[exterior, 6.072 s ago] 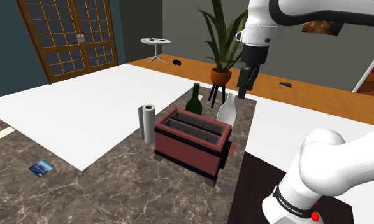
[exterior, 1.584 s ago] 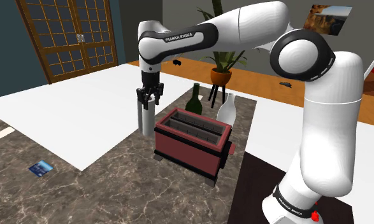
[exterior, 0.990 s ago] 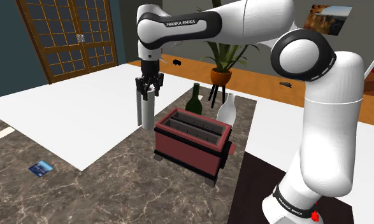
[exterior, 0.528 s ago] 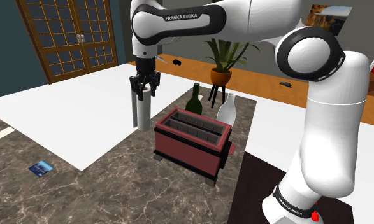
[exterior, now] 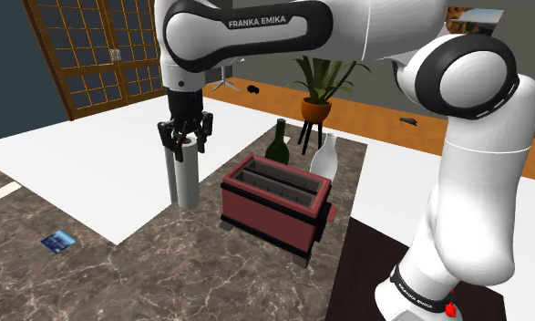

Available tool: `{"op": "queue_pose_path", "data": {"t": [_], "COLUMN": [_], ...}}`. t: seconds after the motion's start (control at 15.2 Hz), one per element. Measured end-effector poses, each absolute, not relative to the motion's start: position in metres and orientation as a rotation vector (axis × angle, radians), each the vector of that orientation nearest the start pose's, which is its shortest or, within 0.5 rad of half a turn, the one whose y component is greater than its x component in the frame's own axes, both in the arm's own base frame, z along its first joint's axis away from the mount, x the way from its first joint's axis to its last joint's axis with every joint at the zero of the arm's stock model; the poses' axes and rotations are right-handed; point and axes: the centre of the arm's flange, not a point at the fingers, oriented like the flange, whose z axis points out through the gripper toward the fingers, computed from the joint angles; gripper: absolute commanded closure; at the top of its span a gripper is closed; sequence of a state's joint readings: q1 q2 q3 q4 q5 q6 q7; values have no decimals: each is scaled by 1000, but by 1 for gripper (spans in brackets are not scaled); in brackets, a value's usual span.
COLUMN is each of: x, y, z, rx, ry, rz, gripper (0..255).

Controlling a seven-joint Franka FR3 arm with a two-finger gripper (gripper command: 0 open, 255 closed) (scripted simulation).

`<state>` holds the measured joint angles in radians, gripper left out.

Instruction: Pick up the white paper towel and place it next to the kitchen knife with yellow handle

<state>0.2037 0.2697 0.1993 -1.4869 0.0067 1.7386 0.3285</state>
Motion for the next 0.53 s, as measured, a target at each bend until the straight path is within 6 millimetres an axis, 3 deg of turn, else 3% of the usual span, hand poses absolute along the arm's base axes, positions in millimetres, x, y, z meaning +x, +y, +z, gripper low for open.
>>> {"op": "queue_pose_path", "data": {"t": [0.53], "x": [555], "y": [339], "z": [523], "rx": [-3089], "ry": [-103], "rz": [51], "gripper": [255]}}
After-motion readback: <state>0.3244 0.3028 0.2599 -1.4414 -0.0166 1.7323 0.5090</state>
